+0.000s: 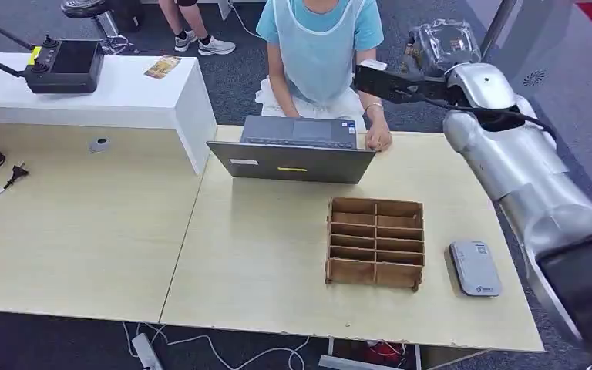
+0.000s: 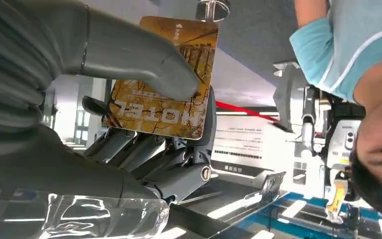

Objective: Pass the card to the sensor for recognition and then transmit it.

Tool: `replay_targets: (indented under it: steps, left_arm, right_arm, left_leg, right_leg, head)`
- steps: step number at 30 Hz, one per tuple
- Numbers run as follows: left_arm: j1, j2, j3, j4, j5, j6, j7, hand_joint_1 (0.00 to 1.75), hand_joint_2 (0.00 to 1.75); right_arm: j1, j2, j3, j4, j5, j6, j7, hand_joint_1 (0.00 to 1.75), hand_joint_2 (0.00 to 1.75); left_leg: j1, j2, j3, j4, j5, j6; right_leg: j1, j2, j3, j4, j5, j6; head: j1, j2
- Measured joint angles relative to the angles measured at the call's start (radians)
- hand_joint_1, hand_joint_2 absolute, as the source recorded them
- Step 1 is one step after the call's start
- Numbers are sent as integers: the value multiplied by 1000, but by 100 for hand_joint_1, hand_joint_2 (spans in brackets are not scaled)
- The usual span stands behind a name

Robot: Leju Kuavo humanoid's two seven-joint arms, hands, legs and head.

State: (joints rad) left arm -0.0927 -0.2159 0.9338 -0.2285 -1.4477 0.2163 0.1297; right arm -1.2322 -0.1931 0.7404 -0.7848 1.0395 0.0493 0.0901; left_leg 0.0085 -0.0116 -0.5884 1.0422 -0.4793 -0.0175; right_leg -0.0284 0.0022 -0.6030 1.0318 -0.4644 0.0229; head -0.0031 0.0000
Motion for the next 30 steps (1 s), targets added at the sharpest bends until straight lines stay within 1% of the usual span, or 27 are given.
replay_targets:
  steps: [4,11,18,30]
  left_arm:
    - [-1,0,-12,0,0,-1,0,0,0]
    - [-2,-2,-18,0,0,-1,0,0,0]
    - [-2,-3,-22,0,0,-1,0,0,0]
    - [-2,-3,-23,0,0,-1,0,0,0]
  right_arm:
    - [-4,13,7,50,41,-29,-38,175,175]
    - [-4,27,16,121,44,-31,-39,175,175]
    - [-4,33,13,163,32,-29,-36,175,175]
    - [-3,38,-2,190,30,-29,-36,175,175]
  left_leg:
    - [0,0,0,0,0,0]
    - [0,0,0,0,0,0]
    - [0,0,0,0,0,0]
    - [0,0,0,0,0,0]
  right_leg:
    - [0,0,0,0,0,0]
    - [0,0,0,0,0,0]
    - [0,0,0,0,0,0]
    - [0,0,0,0,0,0]
  head:
    - [0,0]
    - [0,0]
    - [0,0]
    - [0,0]
